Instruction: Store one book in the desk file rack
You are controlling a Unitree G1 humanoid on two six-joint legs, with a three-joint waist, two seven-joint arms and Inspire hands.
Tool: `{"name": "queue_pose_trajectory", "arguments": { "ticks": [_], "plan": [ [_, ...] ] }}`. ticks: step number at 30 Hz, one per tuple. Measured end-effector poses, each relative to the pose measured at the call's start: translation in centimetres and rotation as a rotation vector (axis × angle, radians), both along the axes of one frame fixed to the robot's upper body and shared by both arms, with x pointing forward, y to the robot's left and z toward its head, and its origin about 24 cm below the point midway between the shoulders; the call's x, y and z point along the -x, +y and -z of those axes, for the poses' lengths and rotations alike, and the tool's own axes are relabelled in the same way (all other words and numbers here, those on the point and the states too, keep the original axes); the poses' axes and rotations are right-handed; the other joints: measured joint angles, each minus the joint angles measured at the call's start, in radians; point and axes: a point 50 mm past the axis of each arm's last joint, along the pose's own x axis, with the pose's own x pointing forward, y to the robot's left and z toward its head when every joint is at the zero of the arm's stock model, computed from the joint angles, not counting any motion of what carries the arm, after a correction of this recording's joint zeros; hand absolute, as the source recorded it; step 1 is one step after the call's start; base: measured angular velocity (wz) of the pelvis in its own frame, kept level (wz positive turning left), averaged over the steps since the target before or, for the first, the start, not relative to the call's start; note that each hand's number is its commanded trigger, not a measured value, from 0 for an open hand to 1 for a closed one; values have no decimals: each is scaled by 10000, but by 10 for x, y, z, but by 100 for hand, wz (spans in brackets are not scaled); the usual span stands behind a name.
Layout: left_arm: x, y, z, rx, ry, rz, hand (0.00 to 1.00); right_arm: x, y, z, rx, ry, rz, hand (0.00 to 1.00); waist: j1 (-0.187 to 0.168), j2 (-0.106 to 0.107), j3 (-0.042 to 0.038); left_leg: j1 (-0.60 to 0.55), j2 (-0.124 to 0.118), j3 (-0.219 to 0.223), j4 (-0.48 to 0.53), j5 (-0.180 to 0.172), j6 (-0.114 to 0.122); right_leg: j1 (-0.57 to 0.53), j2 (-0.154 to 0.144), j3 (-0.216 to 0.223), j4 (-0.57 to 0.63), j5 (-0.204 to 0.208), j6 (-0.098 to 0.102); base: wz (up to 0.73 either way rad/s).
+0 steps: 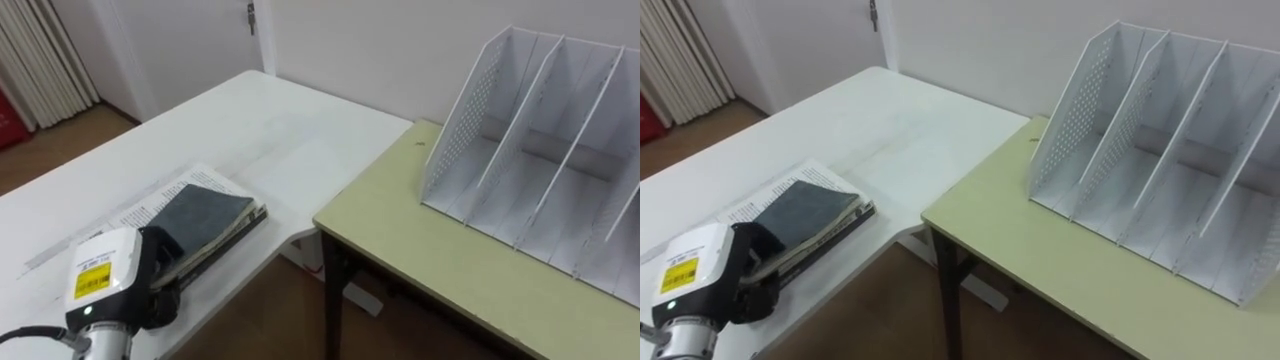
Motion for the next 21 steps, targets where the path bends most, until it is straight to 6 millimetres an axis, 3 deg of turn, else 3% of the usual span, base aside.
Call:
{"name": "queue_pose_trajectory", "arguments": {
  "ticks": [12, 21],
  "plan": [
    [-5, 1, -4, 816, -266, -6, 100, -1, -1, -1, 379, -10, -172, 0, 0, -48, 9, 55, 7, 61, 5, -1, 1, -8, -4, 21, 15, -8, 9, -1],
    [-5, -6, -15, 4289, -1183, -131, 100, -4, 1, 0, 344, -130, -430, 0, 22, -15, -7, -183, -10, -108, 48, -1, 2, -103, 1, -62, 16, -3, 4, 6]
  ]
}}
